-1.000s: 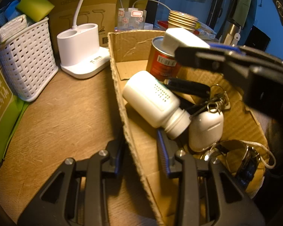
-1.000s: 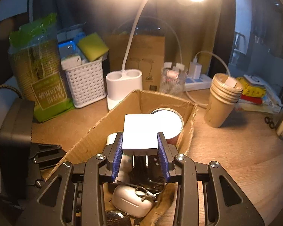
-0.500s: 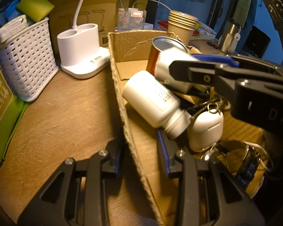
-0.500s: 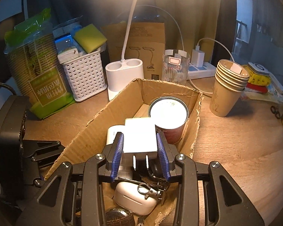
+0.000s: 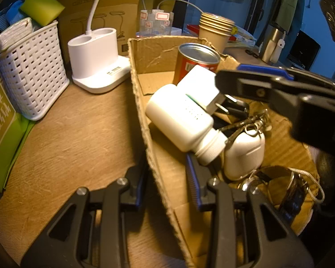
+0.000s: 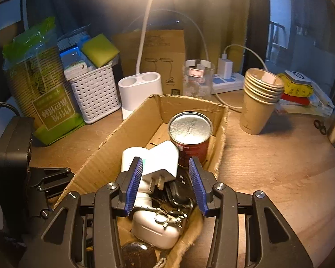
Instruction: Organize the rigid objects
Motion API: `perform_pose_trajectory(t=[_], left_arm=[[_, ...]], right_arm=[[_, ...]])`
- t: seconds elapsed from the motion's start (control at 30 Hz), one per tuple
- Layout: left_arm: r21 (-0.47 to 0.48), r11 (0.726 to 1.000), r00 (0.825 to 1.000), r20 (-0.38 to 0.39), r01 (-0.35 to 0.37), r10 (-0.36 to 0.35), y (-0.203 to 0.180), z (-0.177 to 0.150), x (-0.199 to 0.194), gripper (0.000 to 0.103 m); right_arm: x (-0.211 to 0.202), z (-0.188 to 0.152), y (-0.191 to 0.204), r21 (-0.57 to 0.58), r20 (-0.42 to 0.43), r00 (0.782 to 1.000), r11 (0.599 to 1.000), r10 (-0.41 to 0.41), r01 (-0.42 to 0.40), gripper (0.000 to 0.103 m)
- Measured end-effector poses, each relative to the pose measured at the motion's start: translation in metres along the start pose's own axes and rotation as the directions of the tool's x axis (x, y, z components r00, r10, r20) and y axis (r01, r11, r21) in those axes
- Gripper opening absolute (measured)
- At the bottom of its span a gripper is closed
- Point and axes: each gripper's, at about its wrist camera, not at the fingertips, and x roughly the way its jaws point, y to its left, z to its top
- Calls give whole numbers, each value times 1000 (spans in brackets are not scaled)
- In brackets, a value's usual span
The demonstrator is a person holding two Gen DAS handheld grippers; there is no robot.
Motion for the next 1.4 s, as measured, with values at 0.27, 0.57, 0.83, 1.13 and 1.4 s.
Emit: perform_pose_trajectory(t=[0.27,0.57,0.83,1.13,1.4], left_arm=[[2,1000,1000,1,-7,7,-2,1,0,35],[7,1000,1000,2,-12,12,-2,1,1,34],[8,1000,1000,1,-11,11,-2,2,1,35],[2,998,998,19,-57,57,-2,2,-5,35],[-43,995,990,107,-92,96,-1,-1,-36,35]], right_arm=[[-36,-10,-18,73,38,998,996,-58,55,46],[-66,-29,-42,143,46,985,977,-169,161,46],[-95,-47,-58,168,52,951,941,-306,294,47],[-135,-52,-70,210,112,926,920,-359,331,47],[-162,-53,-69,223,164,913,915,-374,335,48]])
